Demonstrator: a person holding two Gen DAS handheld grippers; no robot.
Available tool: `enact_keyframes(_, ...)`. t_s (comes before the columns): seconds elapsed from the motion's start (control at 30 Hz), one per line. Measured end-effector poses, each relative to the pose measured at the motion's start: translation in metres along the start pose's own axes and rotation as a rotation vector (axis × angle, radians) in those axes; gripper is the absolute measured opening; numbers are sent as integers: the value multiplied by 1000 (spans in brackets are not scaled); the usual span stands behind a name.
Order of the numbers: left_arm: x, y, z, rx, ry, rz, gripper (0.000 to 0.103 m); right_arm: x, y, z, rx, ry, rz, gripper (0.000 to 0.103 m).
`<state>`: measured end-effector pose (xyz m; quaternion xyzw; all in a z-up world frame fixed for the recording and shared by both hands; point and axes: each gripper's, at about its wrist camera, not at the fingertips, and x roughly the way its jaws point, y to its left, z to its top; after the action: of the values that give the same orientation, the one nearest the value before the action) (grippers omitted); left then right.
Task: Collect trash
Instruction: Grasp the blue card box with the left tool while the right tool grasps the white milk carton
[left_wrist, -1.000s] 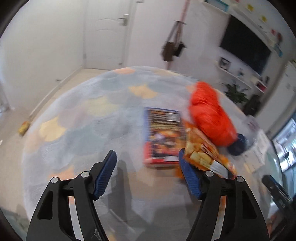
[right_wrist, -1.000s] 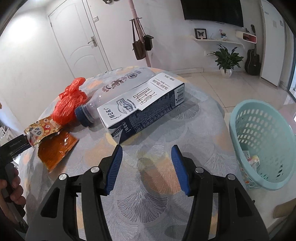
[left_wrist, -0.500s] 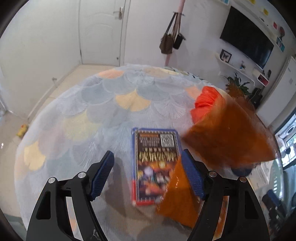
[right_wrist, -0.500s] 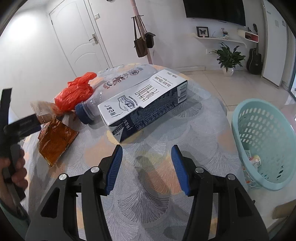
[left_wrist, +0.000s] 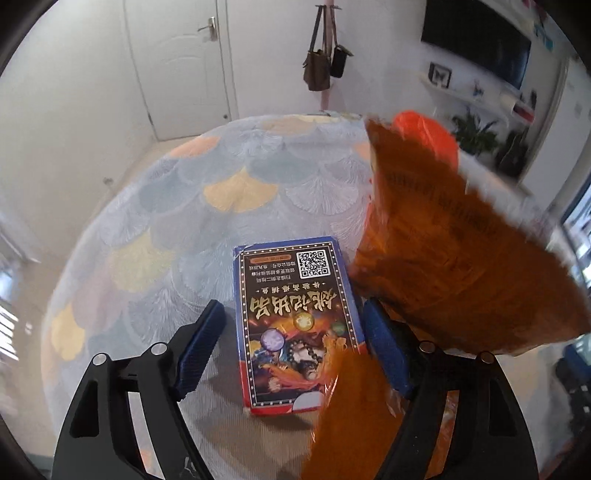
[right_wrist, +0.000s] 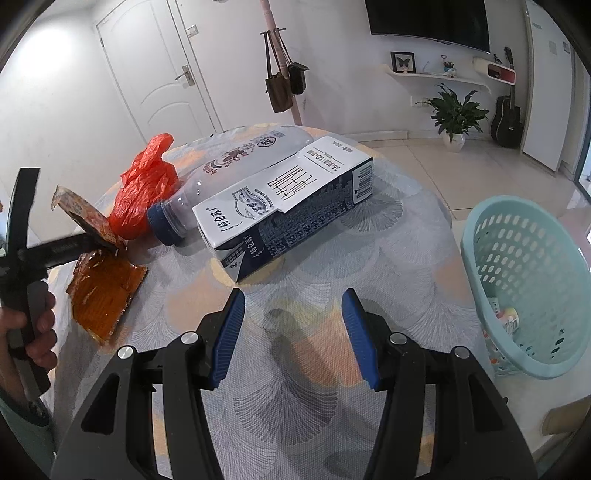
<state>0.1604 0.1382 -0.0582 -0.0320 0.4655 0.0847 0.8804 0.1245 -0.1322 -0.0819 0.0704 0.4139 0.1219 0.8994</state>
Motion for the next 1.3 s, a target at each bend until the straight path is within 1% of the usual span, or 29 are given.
enact_keyframes(0.03, 0, 0, 1, 2, -3, 11, 70, 0, 0, 0, -2, 0, 2, 51)
enact_keyframes(0.07, -2, 2, 2, -6, -9, 1, 60, 0, 0, 0, -6, -2, 4, 51)
enact_keyframes(0.1, -4, 7, 2, -21, -12, -13, 59, -2, 1, -1, -16, -11, 9, 51)
enact_keyframes(0.13, -6, 13, 2, -49, -14, -46, 59, -4, 3, 0, -29, -22, 16, 51)
enact_keyframes(0.2, -12, 34, -1, -138, -32, -133, 59, -8, 10, -1, -69, -46, 19, 51)
enact_keyframes(0.27, -21, 55, -9, -218, -71, -184, 58, -10, 16, -1, -92, -53, 8, 51)
enact_keyframes(0.33, -31, 70, -17, -268, -101, -196, 58, -10, 18, 2, -94, -50, 11, 51)
enact_keyframes(0.4, -42, 84, -25, -297, -144, -172, 58, -11, 17, 7, -79, -52, 21, 51)
enact_keyframes(0.43, -48, 87, -30, -300, -164, -155, 58, -12, 16, 10, -69, -55, 25, 54)
enact_keyframes(0.47, -54, 91, -36, -301, -195, -132, 58, -12, 16, 13, -59, -55, 24, 59)
enact_keyframes(0.5, -55, 92, -38, -295, -205, -117, 58, -10, 16, 18, -44, -54, 21, 67)
enact_keyframes(0.53, -57, 90, -40, -289, -212, -106, 58, -7, 19, 21, -36, -51, 16, 69)
enact_keyframes(0.57, -56, 89, -42, -286, -222, -111, 58, -4, 24, 25, -33, -43, 6, 69)
enact_keyframes(0.63, -53, 92, -46, -291, -236, -158, 59, 10, 37, 33, -33, -3, -23, 69)
enact_keyframes(0.7, -58, 92, -47, -276, -253, -166, 59, 23, 45, 37, -30, 33, -37, 69)
enact_keyframes(0.77, -60, 93, -49, -260, -261, -176, 59, 29, 44, 36, -7, 43, -59, 68)
enact_keyframes(0.83, -60, 93, -51, -253, -258, -181, 59, 26, 35, 31, 14, 51, -66, 60)
enact_keyframes(0.87, -61, 94, -52, -255, -264, -181, 59, 24, 29, 30, 25, 49, -73, 59)
enact_keyframes(0.93, -63, 94, -54, -263, -272, -182, 59, 16, 9, 25, 64, 40, -108, 51)
enact_keyframes(0.97, -60, 94, -52, -262, -273, -181, 59, 13, -3, 24, 85, 40, -130, 50)
enact_keyframes(1.0, -60, 93, -52, -258, -275, -182, 59, 10, -12, 23, 102, 43, -143, 50)
enact_keyframes(1.07, -61, 93, -54, -248, -275, -183, 59, 5, -24, 22, 115, 49, -144, 50)
enact_keyframes(1.17, -60, 91, -53, -235, -272, -175, 59, -7, -22, 25, 100, 17, -123, 50)
enact_keyframes(1.23, -60, 91, -53, -236, -272, -175, 59, -8, -11, 33, 98, 3, -87, 60)
enact_keyframes(1.3, -60, 91, -53, -236, -270, -175, 59, 0, -3, 48, 110, 5, -89, 61)
